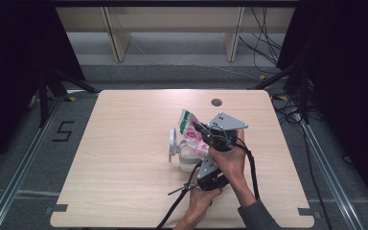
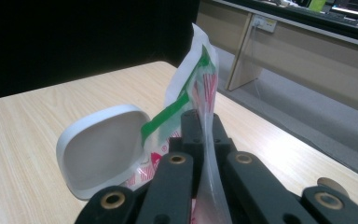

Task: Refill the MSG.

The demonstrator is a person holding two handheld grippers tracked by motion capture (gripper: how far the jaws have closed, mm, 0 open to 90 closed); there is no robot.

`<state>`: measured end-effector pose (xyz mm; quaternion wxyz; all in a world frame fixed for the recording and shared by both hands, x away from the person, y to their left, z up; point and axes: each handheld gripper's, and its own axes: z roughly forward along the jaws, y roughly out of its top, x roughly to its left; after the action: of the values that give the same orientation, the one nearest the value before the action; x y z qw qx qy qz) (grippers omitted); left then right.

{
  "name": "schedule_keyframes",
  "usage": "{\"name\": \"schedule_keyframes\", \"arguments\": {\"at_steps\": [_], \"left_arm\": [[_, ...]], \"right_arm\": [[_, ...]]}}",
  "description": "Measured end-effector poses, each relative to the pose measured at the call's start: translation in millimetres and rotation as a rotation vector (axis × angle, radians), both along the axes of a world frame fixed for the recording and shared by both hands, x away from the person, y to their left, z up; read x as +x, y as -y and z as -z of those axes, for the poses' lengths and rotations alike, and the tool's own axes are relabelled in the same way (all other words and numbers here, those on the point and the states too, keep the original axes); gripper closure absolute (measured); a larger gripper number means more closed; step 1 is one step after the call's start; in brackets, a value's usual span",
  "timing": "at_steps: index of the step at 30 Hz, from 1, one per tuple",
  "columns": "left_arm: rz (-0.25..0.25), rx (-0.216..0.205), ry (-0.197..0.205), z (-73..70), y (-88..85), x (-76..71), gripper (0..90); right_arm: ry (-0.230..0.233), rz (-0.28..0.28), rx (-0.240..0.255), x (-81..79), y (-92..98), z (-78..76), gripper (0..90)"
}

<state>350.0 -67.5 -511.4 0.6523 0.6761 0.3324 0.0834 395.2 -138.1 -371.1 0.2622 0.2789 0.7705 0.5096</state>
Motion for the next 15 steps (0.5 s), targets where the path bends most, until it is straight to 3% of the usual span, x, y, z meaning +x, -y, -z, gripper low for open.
{"name": "schedule_keyframes", "arguments": {"at_steps": [11,13,15], "left_arm": [[0.0,0.0,0.001,0.1,0.4,-0.2,79.4],[0.001,0.001,-0.001,0.1,-0.1,-0.2,79.4],[-0.008,0.008,-0.006,0.0,-0.3,-0.6,79.4]], "right_arm": [[0.015,-0.003,-0.009,0.5,0.6,-0.1,90.0],[-0.001,0.001,0.004,0.1,0.8,-0.4,90.0],[0.02,0.005,-0.001,0.7,1.6,-0.6,90.0]]}}
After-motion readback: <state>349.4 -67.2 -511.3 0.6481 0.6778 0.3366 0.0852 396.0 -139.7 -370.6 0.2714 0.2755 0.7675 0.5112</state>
